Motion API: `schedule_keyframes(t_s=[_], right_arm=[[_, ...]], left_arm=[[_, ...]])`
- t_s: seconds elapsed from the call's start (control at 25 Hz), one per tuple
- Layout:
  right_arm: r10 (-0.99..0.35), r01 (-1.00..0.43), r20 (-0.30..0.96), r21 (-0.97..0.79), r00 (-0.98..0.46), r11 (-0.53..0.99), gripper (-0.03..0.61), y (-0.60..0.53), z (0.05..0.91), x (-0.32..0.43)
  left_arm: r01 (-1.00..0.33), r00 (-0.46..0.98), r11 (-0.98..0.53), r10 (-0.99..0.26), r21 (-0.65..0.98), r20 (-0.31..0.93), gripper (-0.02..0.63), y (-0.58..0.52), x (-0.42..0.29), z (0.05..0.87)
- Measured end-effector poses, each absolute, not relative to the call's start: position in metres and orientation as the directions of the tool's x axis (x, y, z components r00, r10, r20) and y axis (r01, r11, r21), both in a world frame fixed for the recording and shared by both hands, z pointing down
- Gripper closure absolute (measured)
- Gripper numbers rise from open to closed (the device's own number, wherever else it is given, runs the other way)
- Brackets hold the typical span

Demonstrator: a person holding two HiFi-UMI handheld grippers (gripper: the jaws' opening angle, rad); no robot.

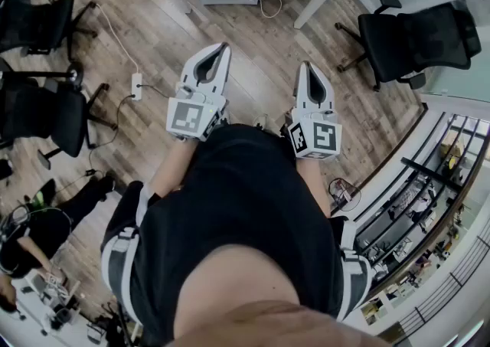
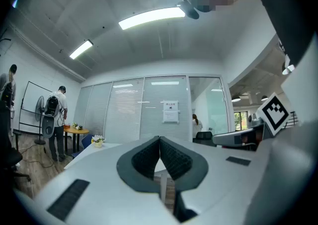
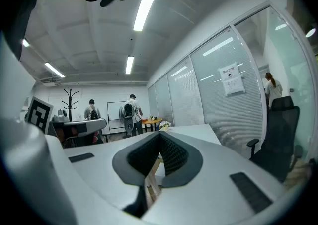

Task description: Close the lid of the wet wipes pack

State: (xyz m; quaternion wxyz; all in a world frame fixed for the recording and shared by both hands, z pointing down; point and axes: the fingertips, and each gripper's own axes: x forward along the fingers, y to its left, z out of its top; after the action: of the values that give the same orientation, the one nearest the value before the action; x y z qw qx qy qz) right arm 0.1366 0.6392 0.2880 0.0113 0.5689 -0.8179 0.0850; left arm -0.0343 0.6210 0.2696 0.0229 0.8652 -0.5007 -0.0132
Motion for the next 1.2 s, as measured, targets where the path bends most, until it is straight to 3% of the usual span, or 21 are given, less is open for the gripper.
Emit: schedule_keyframes(t_s=[0.68,0.76,1.2], right_arm=[[-0.939,-0.935,0.063,-0.135,-0.337,0.327,0.558,0.621,0.274,0.116],[-0.936,-0.932,0.068,-0.143,-0.345,0.333,0.448,0.616,0.278,0.110],[-0.943,-0.946,0.139,-0.162,-0.302,0.279,0.443,0.588,0.307,0.059]], left_arm=[[-0.869,0.490,-0.488,-0.872,0.078,-0.004,0.591,0.604,-0.060,0.268],[-0.868,0.493,-0.492,-0.870,0.075,-0.003,0.591,0.601,-0.067,0.271],[-0.849,0.521,-0.515,-0.853,0.117,0.025,0.591,0.574,-0.132,0.299]])
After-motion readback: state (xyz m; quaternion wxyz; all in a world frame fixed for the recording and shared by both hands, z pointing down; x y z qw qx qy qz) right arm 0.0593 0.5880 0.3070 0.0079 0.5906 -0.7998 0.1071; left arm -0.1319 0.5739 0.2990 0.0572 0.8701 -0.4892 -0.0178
